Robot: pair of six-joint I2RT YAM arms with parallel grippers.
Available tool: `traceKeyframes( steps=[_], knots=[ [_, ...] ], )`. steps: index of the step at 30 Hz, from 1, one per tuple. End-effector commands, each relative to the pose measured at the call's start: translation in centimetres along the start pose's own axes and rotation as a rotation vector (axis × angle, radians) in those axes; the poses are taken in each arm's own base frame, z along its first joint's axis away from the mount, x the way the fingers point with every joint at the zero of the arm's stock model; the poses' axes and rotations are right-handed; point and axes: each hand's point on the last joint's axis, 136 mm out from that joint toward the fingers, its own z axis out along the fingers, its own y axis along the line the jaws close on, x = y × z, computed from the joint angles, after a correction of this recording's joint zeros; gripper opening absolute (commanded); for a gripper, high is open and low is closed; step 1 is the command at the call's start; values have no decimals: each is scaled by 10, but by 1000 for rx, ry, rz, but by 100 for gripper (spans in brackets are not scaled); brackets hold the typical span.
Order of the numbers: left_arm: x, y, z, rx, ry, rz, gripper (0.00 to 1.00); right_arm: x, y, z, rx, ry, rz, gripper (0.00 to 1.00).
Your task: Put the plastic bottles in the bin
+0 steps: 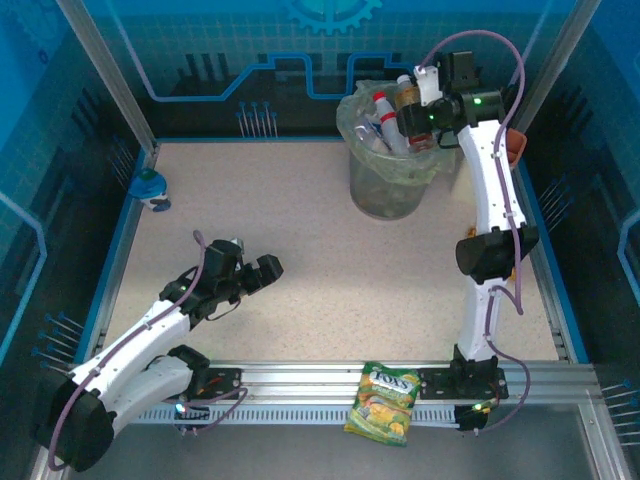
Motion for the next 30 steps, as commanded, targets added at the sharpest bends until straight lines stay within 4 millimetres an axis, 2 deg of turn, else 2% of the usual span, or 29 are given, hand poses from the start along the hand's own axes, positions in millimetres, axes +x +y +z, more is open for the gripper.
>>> traceKeyframes(
  steps=[1,8,13,16,21,25,28,30],
  knots=[
    [-4,-1,-5,-1,-13,-3,99,46,28,29,-174,186,43,66],
    [-5,-1,-4,-1,-12,-5,99,65,46,44,-281,269,101,66],
    [-5,-2,-4,1,-12,-4,99,78,66,53,-351,318,115,66],
    [-5,-2,-6,0,-14,-1,99,81,81,51,-375,326,104,66],
    [-9,-5,-11,-3,-27,14,99,84,117,42,-450,336,77,67],
    [-15,-10,-16,-1,-36,29,99,78,133,30,-415,310,15,69],
    [-18,-13,-20,1,-41,40,99,63,125,17,-353,262,-2,71],
    [-20,-15,-21,4,-42,45,99,51,120,7,-330,223,-6,78]
  ],
)
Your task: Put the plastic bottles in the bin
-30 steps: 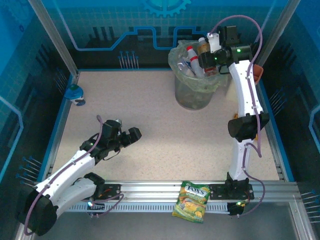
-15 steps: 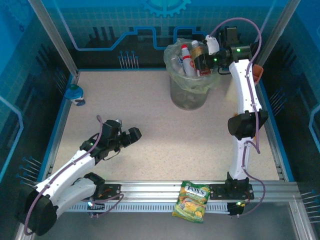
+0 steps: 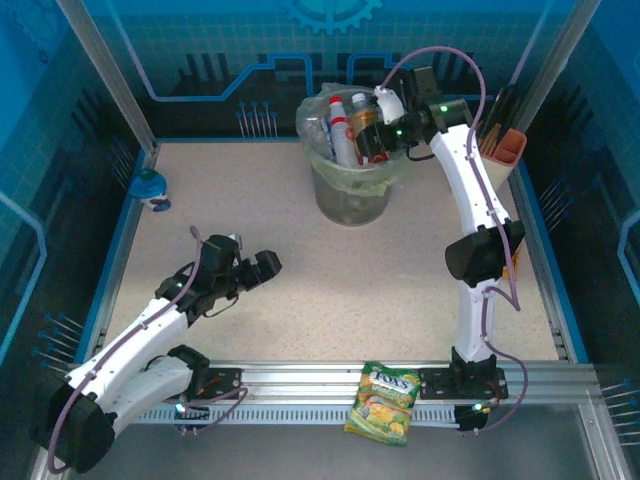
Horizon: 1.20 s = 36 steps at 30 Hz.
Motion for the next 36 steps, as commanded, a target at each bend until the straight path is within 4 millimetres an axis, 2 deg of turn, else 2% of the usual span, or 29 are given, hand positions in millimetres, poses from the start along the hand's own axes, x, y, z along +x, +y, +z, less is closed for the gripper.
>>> traceKeyframes(
  steps=[1,4,5,8,13,16,20,25,30,36],
  knots=[
    [-9,-6,-9,3,-22,29,99,22,11,-6,-13,103,45,81],
    [-14,-13,-11,20,-25,37,99,12,9,-17,5,67,37,87],
    [-15,-18,-12,33,-22,42,99,9,9,-21,2,53,36,93],
    [-25,-37,-20,82,-36,65,99,-4,12,-35,-2,-7,28,98],
    [-54,-76,-43,136,-94,153,99,-28,11,-69,21,-134,16,99],
    [-81,-109,-59,176,-157,212,99,-37,11,-78,23,-189,22,95],
    [-125,-160,-76,250,-271,292,99,-45,15,-66,-5,-217,34,83],
    [-178,-209,-78,324,-445,344,90,-60,12,-46,-6,-272,60,70],
    [-222,-233,-58,344,-555,330,69,-71,5,-28,15,-314,77,62],
    [-249,-257,-16,353,-511,337,58,-62,0,3,31,-269,74,58]
  ],
)
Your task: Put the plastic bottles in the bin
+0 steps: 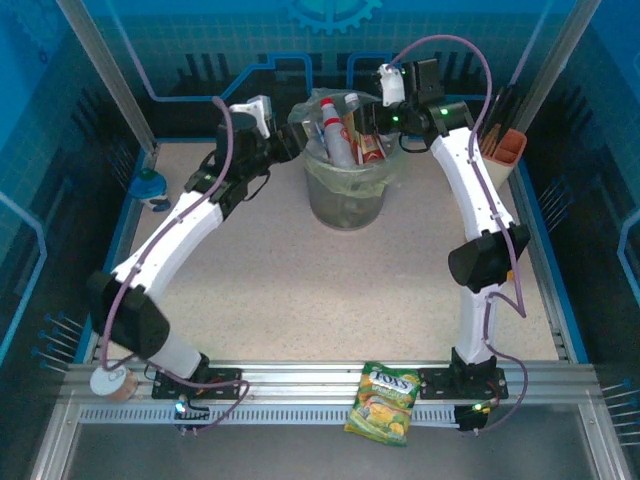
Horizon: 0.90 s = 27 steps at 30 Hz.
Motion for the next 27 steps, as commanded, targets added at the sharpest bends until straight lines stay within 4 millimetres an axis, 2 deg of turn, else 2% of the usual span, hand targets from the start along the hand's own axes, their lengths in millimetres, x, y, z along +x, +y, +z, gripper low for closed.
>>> traceKeyframes(
  steps=[1,5,9,13,20,27],
  knots=[
    [-25,-12,18,34,-45,28,56,6,0,22,6,8,-11,57],
    [-13,-8,42,29,20,34,50,26,-4,36,16,63,-17,55],
    [4,-4,57,43,81,7,46,42,-5,47,9,103,-12,52],
    [25,5,68,32,146,-21,44,48,-3,52,9,123,-21,52],
    [35,9,75,21,195,-30,44,26,3,38,8,75,-24,54],
    [9,-7,56,49,142,23,56,-6,13,8,9,-17,-43,71]
  ],
)
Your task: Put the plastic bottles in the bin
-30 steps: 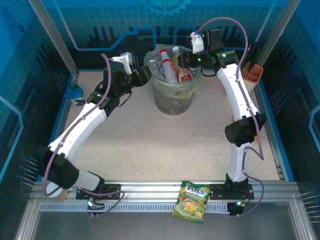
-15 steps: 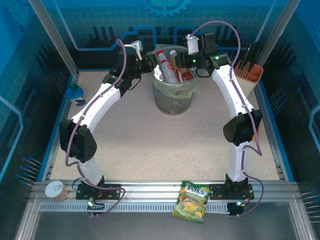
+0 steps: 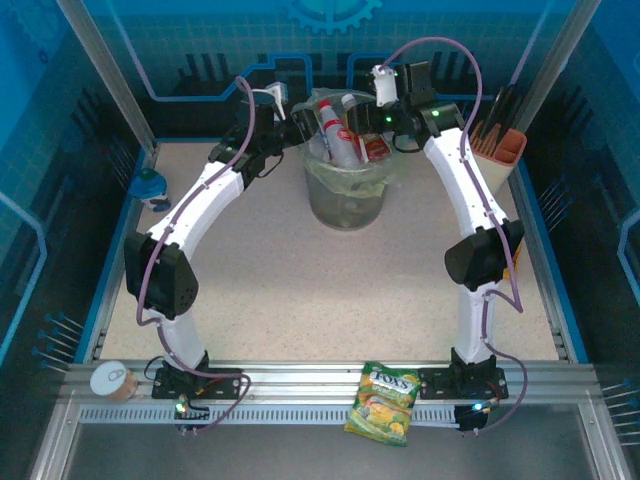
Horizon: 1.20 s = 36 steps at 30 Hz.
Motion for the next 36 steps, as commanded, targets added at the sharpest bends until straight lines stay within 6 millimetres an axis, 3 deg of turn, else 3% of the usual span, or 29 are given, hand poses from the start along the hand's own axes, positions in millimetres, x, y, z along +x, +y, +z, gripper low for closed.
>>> traceKeyframes(
  steps=[1,6,11,15,16,20,24,30,36],
  knots=[
    [-1,-23,-13,56,40,48,60,-8,14,-11,-16,-7,-13,74],
    [-29,-37,-42,69,-22,96,74,-22,17,-33,-3,-44,-35,85],
    [-59,-52,-87,74,-99,161,86,-30,16,-61,13,-76,-43,90],
    [-63,-47,-129,21,-130,223,95,-23,7,-92,59,-74,-33,96],
    [-58,-42,-138,-1,-130,240,98,-17,4,-99,72,-76,-28,100],
    [-27,-9,-172,-100,-122,280,99,8,-12,-132,158,-121,-16,100],
    [13,40,-205,-249,-125,296,99,51,-32,-152,269,-108,-3,100],
    [73,120,-237,-495,-123,305,99,137,-51,-145,342,-47,48,100],
    [124,184,-227,-656,-96,339,99,212,-76,-117,420,7,66,100]
  ],
)
